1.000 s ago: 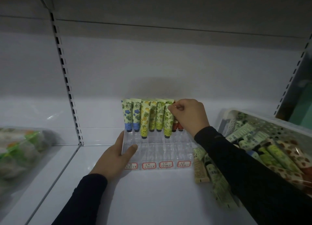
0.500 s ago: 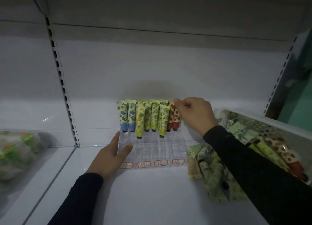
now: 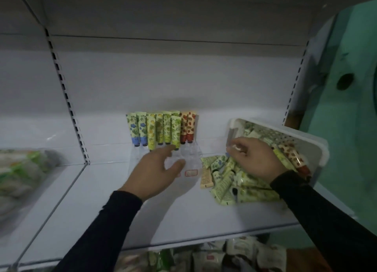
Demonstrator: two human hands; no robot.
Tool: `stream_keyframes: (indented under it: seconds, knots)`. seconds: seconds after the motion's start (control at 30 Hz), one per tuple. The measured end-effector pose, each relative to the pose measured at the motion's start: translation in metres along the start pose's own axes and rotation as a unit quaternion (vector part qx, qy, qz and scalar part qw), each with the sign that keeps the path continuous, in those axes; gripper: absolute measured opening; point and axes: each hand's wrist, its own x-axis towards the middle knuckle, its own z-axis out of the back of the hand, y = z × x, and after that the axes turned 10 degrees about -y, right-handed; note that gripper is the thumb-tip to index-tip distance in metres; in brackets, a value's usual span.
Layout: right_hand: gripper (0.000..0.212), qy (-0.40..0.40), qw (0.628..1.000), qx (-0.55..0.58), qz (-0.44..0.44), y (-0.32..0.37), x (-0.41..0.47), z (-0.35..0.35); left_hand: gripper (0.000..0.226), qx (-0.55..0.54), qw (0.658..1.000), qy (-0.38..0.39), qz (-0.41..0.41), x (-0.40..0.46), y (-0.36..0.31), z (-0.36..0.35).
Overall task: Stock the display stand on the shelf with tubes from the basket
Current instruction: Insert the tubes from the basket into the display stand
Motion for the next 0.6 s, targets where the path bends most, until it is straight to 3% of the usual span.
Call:
stream_keyframes:
  seconds: [0.2, 0.5, 0.6]
  knots:
    - [0.049, 0.1, 0.988, -0.116, 0.021, -0.041, -0.018, 0.011, 0.049, 0.027, 0.986, 0.14, -0.082, -0.008, -0.055, -0.062]
    - [0.062, 0.25, 0.94, -0.215, 0.093, -0.049, -0.02, 0.012, 0.039, 0.064, 0.982, 0.172, -0.037, -0.006, -0.063, -0.115]
    - [0.061, 0.256, 0.925, -0.254, 0.12, -0.044, -0.011, 0.014, 0.038, 0.042, 0.985, 0.164, -0.025, -0.008, -0.059, -0.118]
